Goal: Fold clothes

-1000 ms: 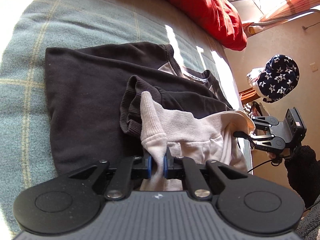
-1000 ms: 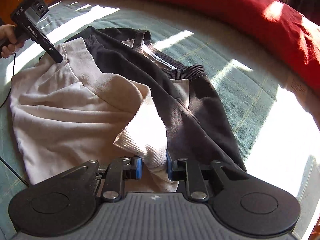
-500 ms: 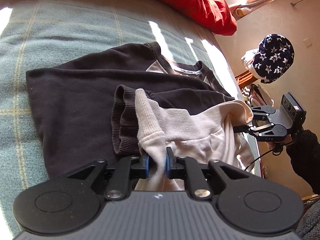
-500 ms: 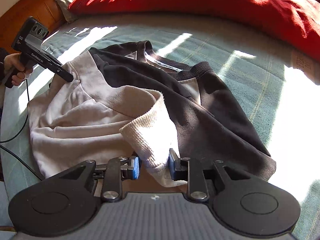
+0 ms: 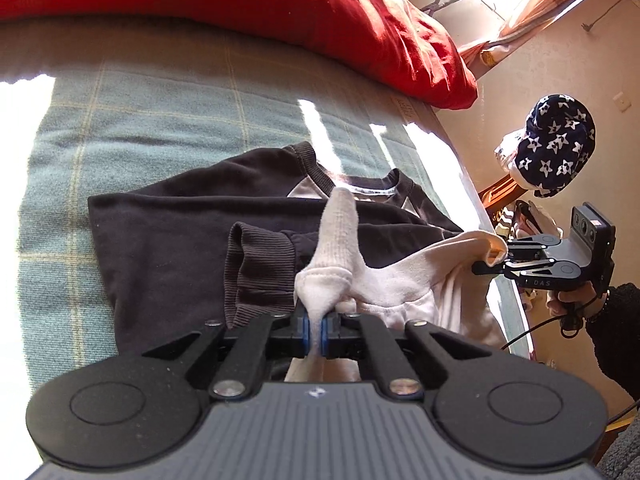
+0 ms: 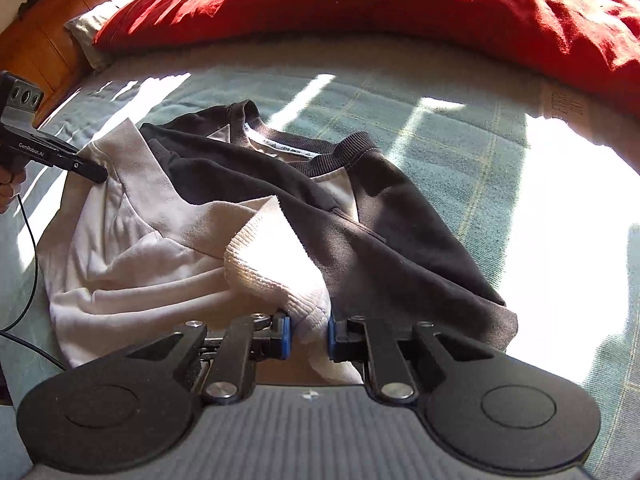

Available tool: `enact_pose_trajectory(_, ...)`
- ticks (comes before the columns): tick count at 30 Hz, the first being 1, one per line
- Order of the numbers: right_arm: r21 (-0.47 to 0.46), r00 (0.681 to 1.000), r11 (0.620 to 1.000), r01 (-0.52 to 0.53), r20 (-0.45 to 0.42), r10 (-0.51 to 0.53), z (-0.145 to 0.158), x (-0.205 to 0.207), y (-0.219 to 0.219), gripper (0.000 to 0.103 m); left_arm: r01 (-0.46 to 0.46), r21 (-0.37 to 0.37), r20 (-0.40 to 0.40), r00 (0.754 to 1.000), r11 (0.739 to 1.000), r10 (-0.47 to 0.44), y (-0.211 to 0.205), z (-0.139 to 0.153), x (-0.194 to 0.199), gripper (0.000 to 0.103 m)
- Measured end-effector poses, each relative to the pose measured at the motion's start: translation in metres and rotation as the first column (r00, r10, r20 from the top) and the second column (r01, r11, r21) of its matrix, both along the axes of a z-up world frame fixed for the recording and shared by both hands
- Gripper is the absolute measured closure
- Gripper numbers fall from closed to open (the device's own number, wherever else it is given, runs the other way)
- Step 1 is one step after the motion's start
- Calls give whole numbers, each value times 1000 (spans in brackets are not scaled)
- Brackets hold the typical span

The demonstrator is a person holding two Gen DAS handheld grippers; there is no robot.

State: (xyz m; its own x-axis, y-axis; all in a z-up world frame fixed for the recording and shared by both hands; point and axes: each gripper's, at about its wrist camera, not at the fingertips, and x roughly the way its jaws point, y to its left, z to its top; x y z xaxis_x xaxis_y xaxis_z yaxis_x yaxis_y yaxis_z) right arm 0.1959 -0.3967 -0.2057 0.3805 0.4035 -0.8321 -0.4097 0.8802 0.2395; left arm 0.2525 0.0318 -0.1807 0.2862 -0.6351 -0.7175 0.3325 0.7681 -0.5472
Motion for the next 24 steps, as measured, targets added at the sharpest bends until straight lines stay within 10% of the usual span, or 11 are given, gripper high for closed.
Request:
enact_pose_trajectory(8, 65, 987, 986, 151, 47, -154, 28, 7, -19, 87, -74, -7, 99, 992, 997, 74, 11, 27, 17, 100)
enact_pose_trajectory(24, 62, 958, 957, 282, 35, -285, -27, 54, -22, 86, -165, 0, 51, 985, 986, 165, 10, -30, 51, 99)
